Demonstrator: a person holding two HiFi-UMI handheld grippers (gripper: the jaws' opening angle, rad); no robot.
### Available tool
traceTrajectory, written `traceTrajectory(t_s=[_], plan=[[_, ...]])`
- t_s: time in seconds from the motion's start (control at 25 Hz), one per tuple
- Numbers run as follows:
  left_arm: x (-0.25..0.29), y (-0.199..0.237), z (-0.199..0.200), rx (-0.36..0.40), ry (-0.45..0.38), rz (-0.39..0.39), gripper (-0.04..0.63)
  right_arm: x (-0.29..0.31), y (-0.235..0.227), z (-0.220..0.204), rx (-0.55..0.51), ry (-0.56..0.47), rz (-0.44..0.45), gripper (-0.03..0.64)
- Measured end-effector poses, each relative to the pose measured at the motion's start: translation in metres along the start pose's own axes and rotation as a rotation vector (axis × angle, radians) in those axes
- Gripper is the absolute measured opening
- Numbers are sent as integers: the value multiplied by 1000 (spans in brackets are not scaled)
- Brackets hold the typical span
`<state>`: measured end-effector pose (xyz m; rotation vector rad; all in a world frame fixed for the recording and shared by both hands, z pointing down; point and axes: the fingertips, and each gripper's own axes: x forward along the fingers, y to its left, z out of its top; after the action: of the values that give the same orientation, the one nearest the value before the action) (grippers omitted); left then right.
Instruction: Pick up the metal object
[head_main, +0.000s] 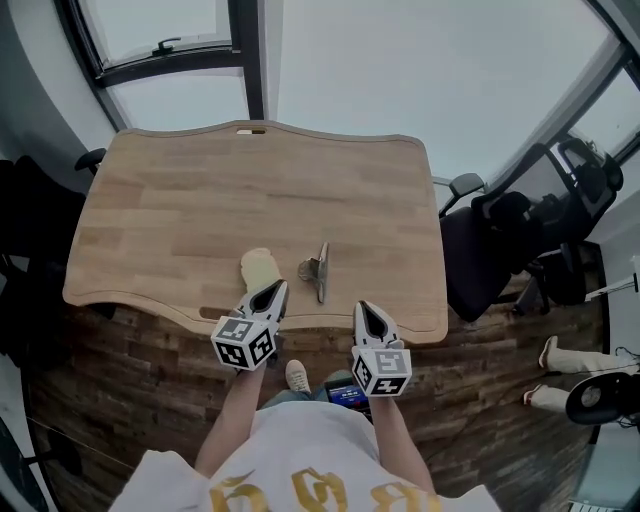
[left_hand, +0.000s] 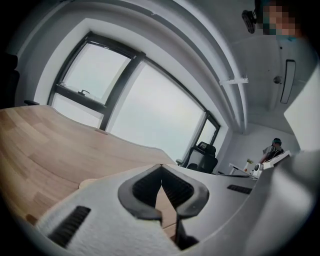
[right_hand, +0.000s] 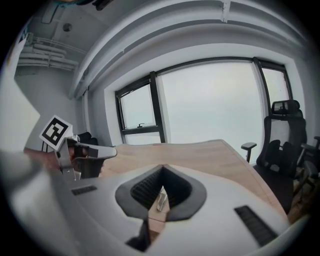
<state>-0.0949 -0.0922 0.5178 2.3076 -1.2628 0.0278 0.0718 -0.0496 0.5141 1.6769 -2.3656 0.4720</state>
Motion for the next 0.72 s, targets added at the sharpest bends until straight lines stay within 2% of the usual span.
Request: traceTrajectory(t_s=[0.2, 0.72], plan=[[13, 3, 4, -6, 6, -18, 20, 12, -6, 6, 7, -1, -16, 11], [38, 20, 17, 1, 11, -20, 20, 52, -6, 12, 14, -5, 20, 11]])
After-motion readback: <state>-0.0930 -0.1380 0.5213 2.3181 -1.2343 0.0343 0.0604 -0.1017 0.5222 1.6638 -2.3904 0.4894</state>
